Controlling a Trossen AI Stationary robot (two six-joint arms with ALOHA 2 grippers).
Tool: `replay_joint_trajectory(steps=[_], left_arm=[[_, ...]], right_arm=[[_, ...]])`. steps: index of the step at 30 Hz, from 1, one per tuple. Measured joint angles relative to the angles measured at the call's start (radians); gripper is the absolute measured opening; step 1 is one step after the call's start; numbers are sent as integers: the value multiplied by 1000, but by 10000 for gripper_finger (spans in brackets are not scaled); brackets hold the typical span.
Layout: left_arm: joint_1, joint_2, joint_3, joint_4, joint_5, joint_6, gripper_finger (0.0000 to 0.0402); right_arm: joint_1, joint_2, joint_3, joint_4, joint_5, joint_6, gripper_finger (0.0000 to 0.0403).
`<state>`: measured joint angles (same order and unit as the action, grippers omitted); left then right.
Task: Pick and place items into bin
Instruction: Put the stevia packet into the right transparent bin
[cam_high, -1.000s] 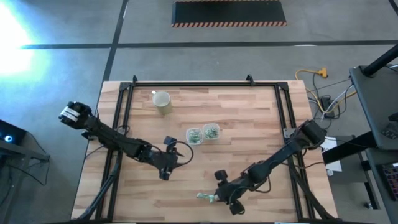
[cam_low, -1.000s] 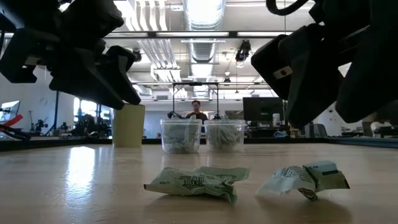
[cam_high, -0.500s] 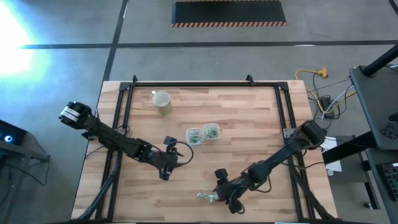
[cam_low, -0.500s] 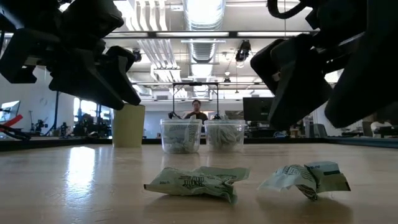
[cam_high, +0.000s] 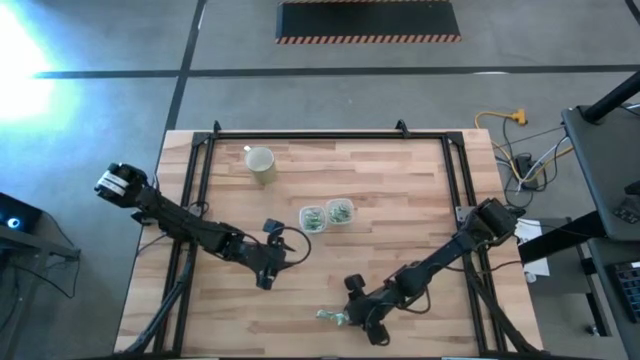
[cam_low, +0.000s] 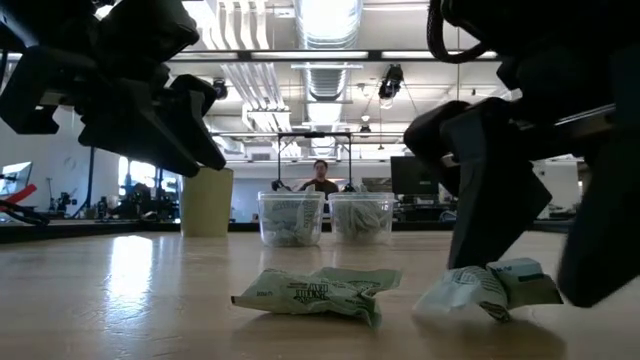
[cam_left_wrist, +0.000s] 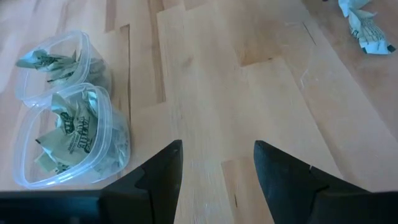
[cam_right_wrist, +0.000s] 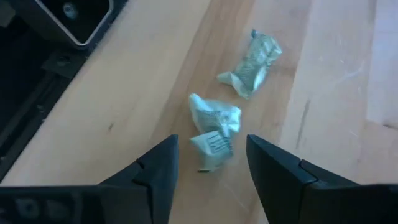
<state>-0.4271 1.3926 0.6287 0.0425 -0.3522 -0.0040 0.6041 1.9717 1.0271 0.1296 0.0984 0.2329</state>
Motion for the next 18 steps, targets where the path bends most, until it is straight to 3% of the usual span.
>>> replay_joint_trajectory(steps=[5,18], left_arm=[[0,0,0,-1,0,-1,181],[0,0,0,-1,0,-1,181]], right_arm=[[-2,1,0,-28,10,0,153],[-3,-3,0,-70,15,-39,14]])
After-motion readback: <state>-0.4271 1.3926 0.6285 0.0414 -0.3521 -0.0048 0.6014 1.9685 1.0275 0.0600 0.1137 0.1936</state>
